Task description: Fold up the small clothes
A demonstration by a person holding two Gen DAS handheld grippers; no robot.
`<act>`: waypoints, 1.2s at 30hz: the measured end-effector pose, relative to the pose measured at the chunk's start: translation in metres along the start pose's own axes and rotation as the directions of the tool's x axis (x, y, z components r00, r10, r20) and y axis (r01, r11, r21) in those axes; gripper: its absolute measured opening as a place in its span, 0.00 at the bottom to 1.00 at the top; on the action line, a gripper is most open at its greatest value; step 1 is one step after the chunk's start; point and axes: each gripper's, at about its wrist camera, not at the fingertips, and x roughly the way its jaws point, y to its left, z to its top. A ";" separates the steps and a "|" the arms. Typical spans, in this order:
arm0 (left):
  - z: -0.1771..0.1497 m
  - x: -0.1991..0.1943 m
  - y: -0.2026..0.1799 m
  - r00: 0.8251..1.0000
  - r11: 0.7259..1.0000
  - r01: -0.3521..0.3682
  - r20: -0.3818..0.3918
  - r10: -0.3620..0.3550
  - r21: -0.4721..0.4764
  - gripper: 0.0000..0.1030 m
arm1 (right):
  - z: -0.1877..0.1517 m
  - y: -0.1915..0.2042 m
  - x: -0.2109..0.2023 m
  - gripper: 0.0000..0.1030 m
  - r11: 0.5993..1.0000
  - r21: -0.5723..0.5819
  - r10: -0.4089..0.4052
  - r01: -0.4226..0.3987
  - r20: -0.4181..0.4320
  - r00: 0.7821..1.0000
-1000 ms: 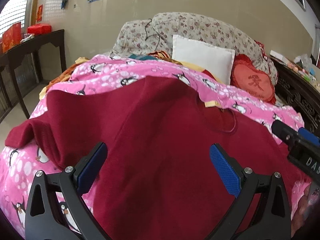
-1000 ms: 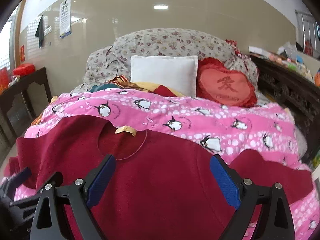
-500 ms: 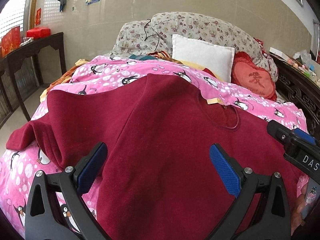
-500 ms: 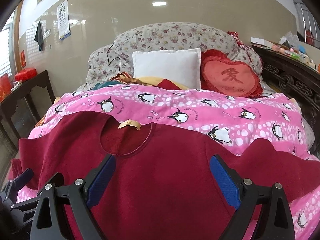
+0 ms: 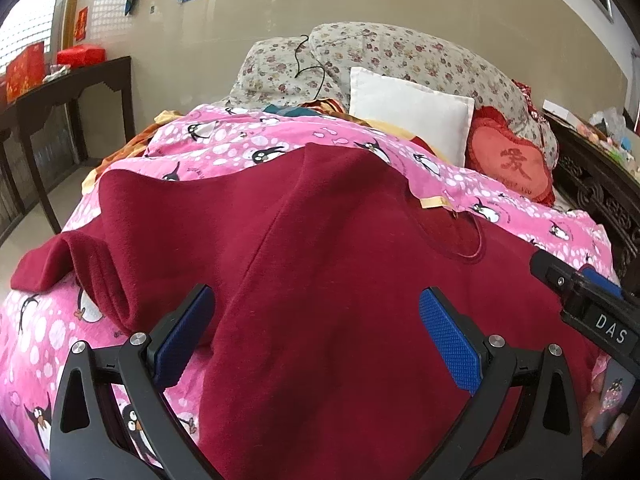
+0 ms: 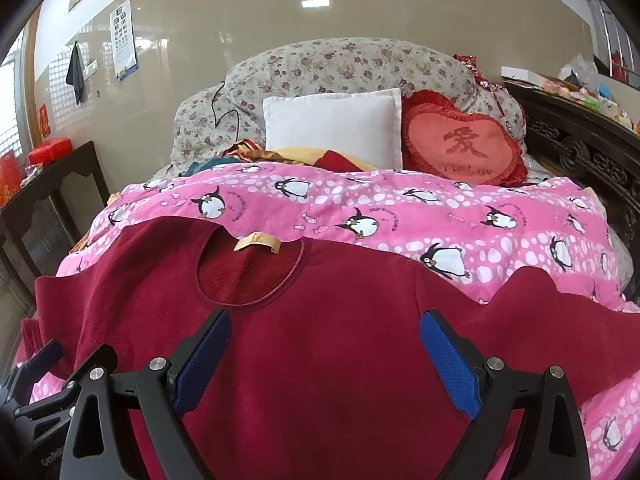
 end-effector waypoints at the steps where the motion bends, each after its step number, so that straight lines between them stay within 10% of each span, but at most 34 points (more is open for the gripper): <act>1: 0.001 0.000 0.003 1.000 1.000 0.000 -0.002 0.000 -0.010 0.99 | 0.000 0.002 0.001 0.92 1.000 -0.006 0.001 -0.001 -0.002 1.000; 18: 0.006 -0.026 0.081 0.998 0.960 0.029 -0.046 -0.044 -0.280 0.99 | -0.008 0.020 0.004 0.91 0.998 -0.040 0.052 -0.053 -0.033 0.998; 26: -0.001 -0.038 0.170 1.000 0.830 -0.030 -0.025 0.019 -0.557 0.99 | -0.012 0.031 0.003 0.91 0.994 -0.062 0.087 -0.090 -0.048 0.995; 33: -0.009 -0.008 0.228 0.997 0.609 0.027 -0.026 -0.078 -0.793 0.99 | -0.016 0.035 0.010 0.91 0.991 -0.061 0.115 -0.120 -0.080 0.990; 36: -0.002 -0.002 0.240 0.998 0.591 0.032 -0.009 -0.067 -0.806 0.99 | -0.017 0.034 0.013 0.91 0.990 -0.054 0.126 -0.131 -0.091 0.988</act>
